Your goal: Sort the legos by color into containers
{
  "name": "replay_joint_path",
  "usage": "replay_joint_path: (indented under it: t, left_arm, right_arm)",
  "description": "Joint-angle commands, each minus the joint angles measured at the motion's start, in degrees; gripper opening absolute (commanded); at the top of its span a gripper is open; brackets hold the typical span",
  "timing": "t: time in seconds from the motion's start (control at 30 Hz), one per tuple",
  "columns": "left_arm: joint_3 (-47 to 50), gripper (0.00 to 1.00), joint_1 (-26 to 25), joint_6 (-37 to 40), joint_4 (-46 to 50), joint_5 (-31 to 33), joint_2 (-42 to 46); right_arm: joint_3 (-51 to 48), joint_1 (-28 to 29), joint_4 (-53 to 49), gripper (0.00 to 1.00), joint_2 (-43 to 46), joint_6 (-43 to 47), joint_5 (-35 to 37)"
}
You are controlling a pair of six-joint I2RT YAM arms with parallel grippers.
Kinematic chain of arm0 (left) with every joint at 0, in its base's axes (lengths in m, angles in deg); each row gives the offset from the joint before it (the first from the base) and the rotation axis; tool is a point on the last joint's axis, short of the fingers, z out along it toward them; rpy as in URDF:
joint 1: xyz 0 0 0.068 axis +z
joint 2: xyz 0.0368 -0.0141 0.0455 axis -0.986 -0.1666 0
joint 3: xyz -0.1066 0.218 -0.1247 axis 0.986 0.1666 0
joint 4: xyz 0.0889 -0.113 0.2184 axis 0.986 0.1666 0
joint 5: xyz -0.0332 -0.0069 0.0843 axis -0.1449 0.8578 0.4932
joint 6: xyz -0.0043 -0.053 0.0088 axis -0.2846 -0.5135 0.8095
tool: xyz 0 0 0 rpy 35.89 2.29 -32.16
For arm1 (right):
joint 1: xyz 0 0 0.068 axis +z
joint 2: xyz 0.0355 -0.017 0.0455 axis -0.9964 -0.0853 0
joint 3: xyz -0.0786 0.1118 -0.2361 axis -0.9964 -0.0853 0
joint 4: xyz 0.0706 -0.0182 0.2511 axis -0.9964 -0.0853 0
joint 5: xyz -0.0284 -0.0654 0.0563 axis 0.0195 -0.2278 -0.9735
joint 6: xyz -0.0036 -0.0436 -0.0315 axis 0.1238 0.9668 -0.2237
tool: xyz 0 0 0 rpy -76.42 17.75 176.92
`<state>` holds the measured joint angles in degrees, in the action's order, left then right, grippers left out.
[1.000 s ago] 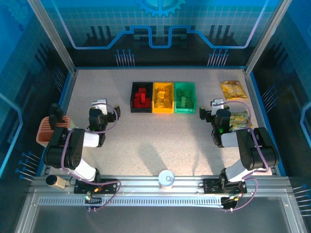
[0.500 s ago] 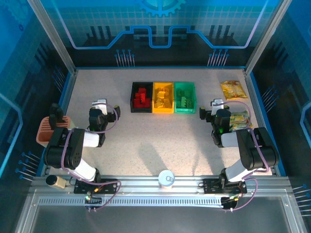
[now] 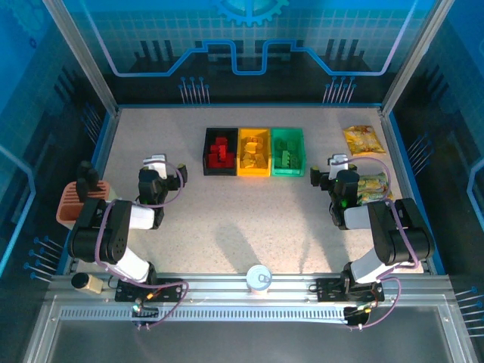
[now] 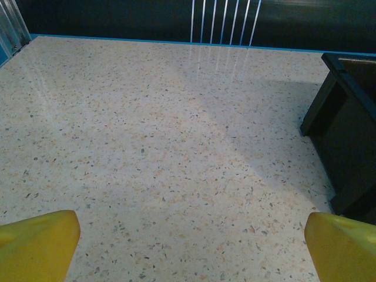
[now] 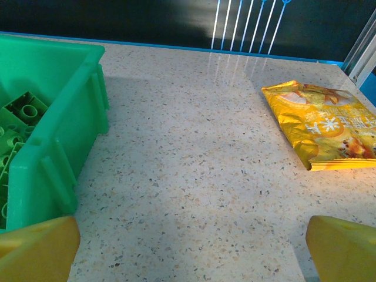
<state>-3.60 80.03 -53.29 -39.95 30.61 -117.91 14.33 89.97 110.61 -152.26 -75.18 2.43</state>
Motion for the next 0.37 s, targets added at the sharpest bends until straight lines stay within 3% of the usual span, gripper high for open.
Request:
replay_joint_path:
  t: [0.0,0.33]
  left_arm:
    - [0.08,0.99,-0.23,-0.74,0.11,-0.95,0.7]
    - [0.03,0.99,-0.23,-0.74,0.18,-1.13,0.72]
  right_arm:
    - [0.03,0.28,0.1,1.0,0.6,-0.52,-0.42]
    - [0.04,0.32,0.17,1.0,0.6,-0.57,-0.37]
